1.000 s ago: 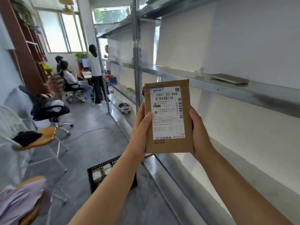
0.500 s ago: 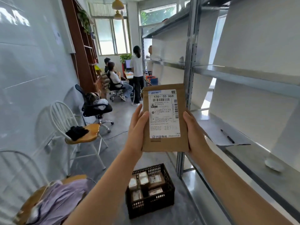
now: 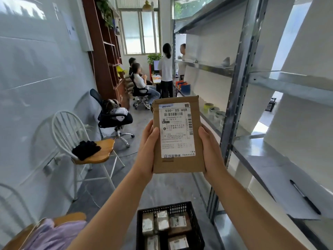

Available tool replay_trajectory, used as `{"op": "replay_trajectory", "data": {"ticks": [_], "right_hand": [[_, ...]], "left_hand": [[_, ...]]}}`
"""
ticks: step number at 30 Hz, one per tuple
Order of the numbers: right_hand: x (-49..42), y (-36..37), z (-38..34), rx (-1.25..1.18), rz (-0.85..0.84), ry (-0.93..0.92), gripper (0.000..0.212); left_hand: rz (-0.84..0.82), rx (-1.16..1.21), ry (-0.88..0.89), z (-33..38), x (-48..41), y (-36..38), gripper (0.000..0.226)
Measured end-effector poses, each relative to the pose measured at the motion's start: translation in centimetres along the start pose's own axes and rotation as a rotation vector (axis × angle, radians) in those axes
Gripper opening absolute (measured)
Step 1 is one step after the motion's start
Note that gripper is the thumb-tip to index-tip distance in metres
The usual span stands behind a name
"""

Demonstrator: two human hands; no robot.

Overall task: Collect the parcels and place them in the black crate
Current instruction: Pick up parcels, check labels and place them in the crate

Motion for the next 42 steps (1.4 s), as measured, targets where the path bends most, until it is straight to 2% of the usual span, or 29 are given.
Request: {"op": "replay_trajectory", "data": {"ticks": [6,13,16,19,21,26,29,32,36,38,42], "right_hand": [[-10.1,-0.6,1.3,-0.021,-0.057,-0.02,0.04],[-17.1,0.7,6.5,-0.009,-0.259,0.122,0.05],[-18.7,1.0,9.4,-0.001,-0.255,0.191,0.049],[-19.5,0.7,13.5,0.023,-0.203,0.235,0.039],[-19.7,0.0,16.9,0.051,-0.158,0.306,0.039],[-19.8,-3.9,27.7,0.048,-0.102,0.505,0.034],[-19.2,-7.5,36.0,0.091,-0.048,0.559,0.027],[-17.9,-12.0,45.9,0.139,0.008,0.585,0.028],[-15.8,-17.6,59.9,0.143,0.075,0.682,0.029],[-14.8,-20.0,66.4,0.149,0.095,0.727,0.035],[-13.1,-24.3,77.2,0.207,0.106,0.767,0.03]], "left_hand": [[-0.095,-0.111,-0.03,-3.0,-8.2,-0.4,0.064],[-0.014,-0.131,-0.099,-7.5,-13.5,-4.1,0.058],[-0.001,-0.147,-0.14,-10.4,-14.3,-6.4,0.042],[0.063,-0.12,-0.26,-15.2,-14.3,-9.0,0.061],[0.059,-0.117,-0.329,-18.6,-14.1,-10.3,0.066],[0.063,-0.079,-0.485,-30.0,-11.5,-12.7,0.079],[0.082,-0.091,-0.555,-39.3,-8.3,-13.9,0.061],[0.076,-0.063,-0.675,-50.2,-3.7,-15.0,0.048],[0.05,-0.076,-0.788,-63.9,2.6,-17.0,0.065],[0.046,-0.11,-0.828,-70.0,5.4,-17.9,0.064],[0.054,-0.156,-0.892,-79.7,10.2,-18.9,0.059]]}}
Point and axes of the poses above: each hand's wrist, its own x-axis away from the middle knuckle, its own y-axis out of the palm, z = x × y, the point moved 1 cm from there along -x, towards the middle knuckle, and after that the axes turned 6 degrees about y, right-handed, at the moved point
